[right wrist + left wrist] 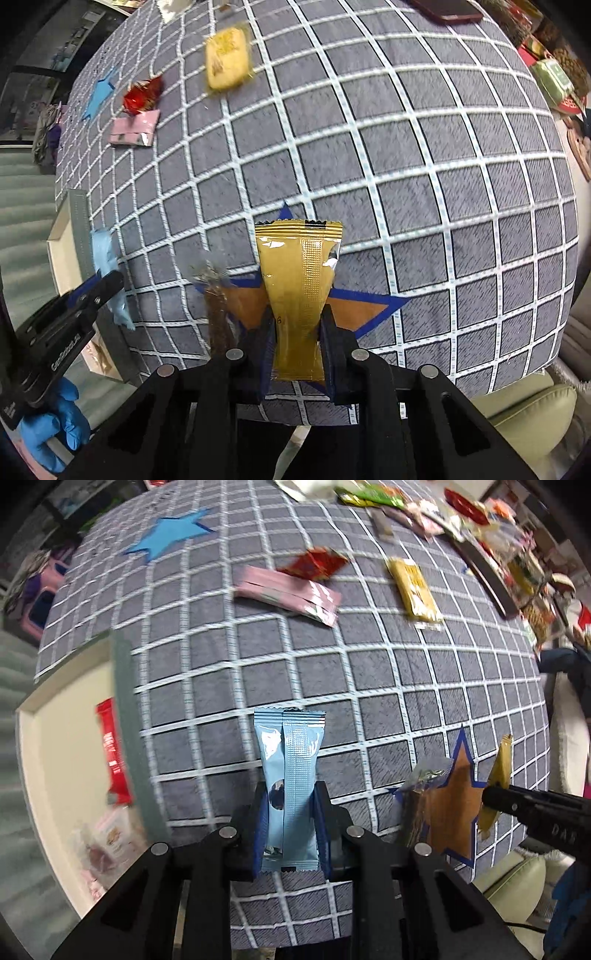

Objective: Organize snacks
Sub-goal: 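Carry both packets into the cream tray and open both tools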

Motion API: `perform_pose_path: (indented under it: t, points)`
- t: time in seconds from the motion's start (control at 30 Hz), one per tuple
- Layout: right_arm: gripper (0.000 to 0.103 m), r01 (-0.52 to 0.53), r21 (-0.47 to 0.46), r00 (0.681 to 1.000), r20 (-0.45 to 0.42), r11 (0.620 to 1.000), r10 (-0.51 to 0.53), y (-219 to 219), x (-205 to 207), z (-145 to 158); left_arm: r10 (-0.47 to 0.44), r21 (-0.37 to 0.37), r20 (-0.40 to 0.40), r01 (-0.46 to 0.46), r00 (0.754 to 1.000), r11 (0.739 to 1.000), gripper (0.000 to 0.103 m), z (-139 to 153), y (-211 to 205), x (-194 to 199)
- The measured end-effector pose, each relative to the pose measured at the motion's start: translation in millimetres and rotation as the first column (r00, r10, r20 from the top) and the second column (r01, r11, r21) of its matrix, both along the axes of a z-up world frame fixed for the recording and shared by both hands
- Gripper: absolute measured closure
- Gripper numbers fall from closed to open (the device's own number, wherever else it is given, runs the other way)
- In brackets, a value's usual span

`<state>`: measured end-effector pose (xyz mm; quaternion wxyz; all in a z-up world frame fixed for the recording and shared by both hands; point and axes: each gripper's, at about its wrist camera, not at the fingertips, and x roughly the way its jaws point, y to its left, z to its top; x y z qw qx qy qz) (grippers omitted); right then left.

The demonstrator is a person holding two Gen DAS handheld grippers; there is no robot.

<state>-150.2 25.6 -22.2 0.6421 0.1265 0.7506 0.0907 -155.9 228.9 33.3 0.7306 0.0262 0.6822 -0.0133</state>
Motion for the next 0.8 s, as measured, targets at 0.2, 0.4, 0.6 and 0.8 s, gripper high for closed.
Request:
perform_pose_path:
  t: [0.2, 0.4, 0.6, 0.8]
  points:
    - [0.079, -0.064, 0.012, 0.997, 0.037, 0.998, 0.063, 37.8, 15.9, 23.2, 0.084, -0.017, 0.055, -0.084, 0.995, 0.996, 0.078, 38.6, 56.0, -16.0]
    - [0.079, -0.179, 0.03, 0.982, 0.075, 0.983, 0.176, 82.4, 35.1, 49.7, 0.192, -0.028, 0.104, -0.19, 0.976, 0.981, 0.078, 64.9, 113.9, 2.6]
    - [0.079, -0.314, 0.047, 0.945, 0.113, 0.948, 0.307, 145.9, 44.7, 66.7, 0.281, -0.005, 0.133, -0.282, 0.951, 0.959, 0.078, 60.3, 147.1, 1.7]
    - [0.079, -0.41, 0.089, 0.908, 0.137, 0.908, 0.397, 212.7, 55.3, 77.0, 0.359, 0.015, 0.159, -0.365, 0.92, 0.931, 0.078, 57.9, 187.4, -9.0]
